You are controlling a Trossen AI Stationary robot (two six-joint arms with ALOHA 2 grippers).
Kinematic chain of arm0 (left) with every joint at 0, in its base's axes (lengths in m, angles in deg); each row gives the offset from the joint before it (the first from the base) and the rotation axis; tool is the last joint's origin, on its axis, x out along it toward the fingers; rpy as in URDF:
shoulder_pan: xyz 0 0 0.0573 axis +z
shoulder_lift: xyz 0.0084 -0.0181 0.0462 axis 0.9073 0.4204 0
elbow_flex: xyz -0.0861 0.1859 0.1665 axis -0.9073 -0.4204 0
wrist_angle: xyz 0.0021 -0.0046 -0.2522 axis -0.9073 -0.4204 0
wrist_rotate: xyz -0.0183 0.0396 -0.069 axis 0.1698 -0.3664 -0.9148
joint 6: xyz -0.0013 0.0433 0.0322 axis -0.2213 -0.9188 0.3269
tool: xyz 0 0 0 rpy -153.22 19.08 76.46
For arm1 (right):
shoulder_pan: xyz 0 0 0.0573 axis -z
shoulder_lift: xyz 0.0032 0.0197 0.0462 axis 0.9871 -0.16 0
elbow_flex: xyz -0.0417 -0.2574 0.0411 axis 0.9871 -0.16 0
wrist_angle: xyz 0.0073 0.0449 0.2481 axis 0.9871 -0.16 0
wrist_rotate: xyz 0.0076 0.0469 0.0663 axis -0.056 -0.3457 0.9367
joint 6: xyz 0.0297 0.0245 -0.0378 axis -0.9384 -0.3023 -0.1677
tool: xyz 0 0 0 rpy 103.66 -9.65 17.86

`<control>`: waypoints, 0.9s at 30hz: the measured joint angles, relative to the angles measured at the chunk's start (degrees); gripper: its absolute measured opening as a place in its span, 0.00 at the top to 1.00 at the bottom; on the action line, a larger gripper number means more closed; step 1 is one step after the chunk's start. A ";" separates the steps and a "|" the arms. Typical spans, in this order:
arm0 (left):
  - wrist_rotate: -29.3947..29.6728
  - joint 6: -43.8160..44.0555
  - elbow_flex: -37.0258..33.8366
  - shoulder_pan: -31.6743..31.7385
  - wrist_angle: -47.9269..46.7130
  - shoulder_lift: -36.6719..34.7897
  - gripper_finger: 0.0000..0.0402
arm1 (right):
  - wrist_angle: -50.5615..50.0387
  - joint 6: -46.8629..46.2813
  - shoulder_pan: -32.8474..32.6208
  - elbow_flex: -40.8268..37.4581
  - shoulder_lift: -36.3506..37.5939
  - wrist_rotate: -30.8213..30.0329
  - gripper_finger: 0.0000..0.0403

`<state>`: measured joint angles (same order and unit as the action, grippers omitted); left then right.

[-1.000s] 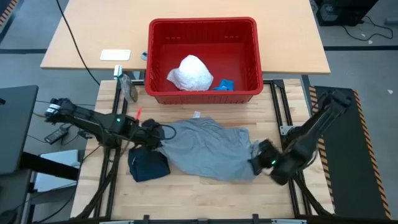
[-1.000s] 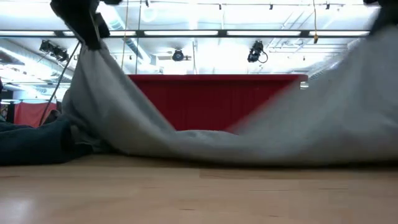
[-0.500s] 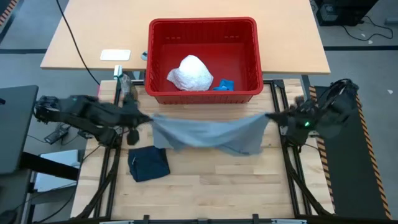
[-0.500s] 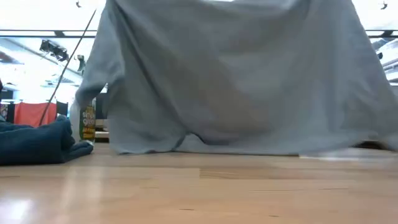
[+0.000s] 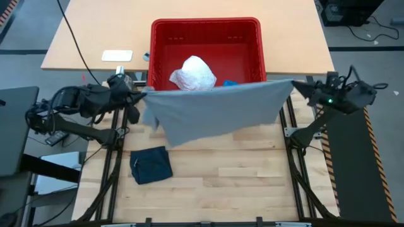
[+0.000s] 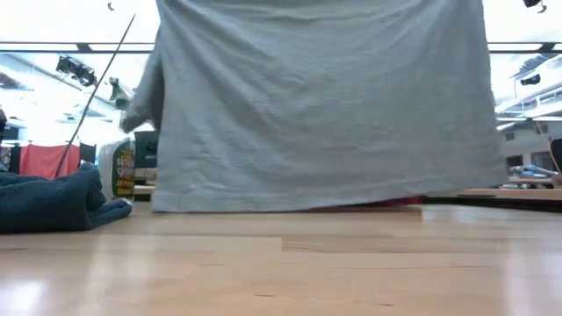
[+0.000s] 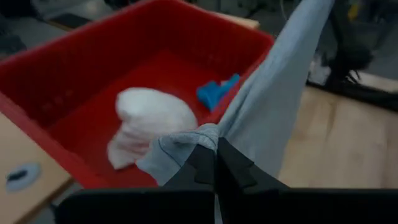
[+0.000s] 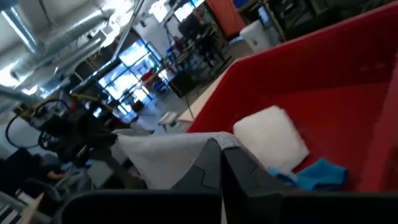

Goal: Fold laundry
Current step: Fold the gray shirt

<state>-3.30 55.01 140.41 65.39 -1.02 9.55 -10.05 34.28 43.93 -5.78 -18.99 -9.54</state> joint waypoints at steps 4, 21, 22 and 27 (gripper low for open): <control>-5.24 -3.62 1.65 4.62 5.93 0.21 1.00 | -0.05 1.15 0.67 0.05 2.17 1.38 1.00; -30.89 35.61 -20.90 -21.08 5.37 11.73 1.00 | 13.22 -40.15 -2.36 -32.24 -6.57 55.66 1.00; -31.00 38.27 -22.68 -23.52 6.81 12.03 1.00 | 18.45 -41.44 -3.52 -34.37 -7.96 56.86 1.00; -30.83 47.10 -27.04 -31.67 10.38 13.13 1.00 | 34.26 -47.05 -9.79 -38.29 -14.05 58.30 1.00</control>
<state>-34.12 102.11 113.38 33.72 9.36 22.68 24.22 -12.77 34.14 -44.07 -33.04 48.76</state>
